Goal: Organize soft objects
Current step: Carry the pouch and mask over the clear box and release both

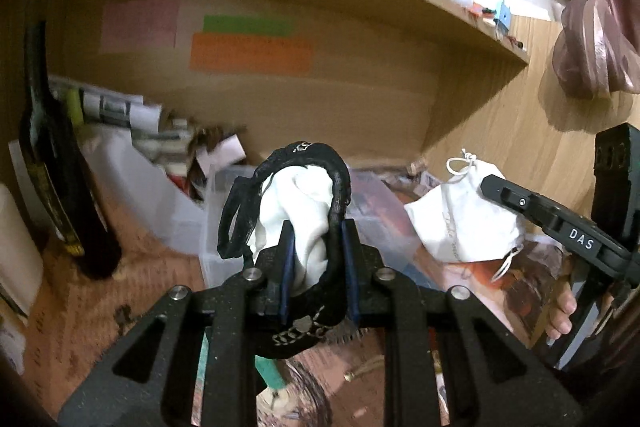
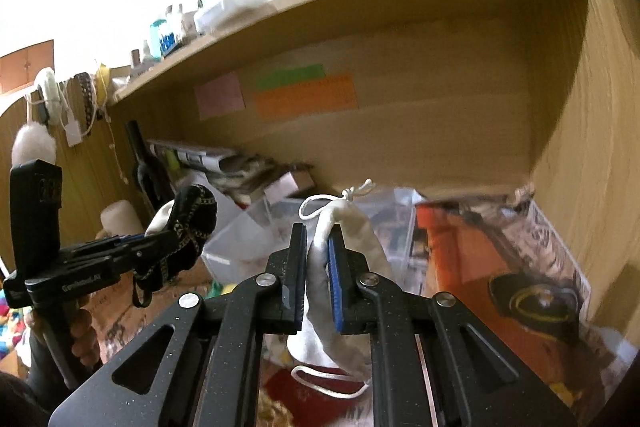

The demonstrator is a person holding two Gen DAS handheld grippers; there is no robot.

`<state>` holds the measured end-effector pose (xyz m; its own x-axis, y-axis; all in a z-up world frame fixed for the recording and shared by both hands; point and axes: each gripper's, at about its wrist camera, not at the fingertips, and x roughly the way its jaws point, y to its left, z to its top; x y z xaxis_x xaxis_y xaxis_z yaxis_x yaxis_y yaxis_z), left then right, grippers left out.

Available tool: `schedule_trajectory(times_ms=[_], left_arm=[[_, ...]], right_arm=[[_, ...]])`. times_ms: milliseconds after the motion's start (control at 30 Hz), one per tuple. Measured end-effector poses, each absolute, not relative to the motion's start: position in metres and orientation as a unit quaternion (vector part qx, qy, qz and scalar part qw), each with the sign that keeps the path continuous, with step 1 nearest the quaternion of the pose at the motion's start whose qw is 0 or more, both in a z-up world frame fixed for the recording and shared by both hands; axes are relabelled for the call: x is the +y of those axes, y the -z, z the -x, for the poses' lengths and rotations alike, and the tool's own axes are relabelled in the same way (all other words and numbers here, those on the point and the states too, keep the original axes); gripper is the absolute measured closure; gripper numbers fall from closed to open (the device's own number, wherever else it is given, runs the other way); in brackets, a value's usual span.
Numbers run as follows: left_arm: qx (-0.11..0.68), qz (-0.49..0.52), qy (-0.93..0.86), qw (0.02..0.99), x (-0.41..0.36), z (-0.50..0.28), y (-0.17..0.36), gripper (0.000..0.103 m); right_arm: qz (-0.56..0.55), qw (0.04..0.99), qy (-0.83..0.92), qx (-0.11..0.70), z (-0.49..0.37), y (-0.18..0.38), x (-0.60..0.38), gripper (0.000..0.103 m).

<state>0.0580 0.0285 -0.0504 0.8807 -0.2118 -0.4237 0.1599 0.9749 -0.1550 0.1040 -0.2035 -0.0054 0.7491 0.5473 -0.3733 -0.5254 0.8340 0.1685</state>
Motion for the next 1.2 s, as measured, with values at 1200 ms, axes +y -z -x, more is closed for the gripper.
schedule_trajectory(times_ms=[1200], left_arm=[[0.377, 0.006, 0.084, 0.922, 0.014, -0.237, 0.113, 0.073]], right_arm=[[0.028, 0.887, -0.272, 0.371, -0.253, 0.078, -0.138, 0.094]])
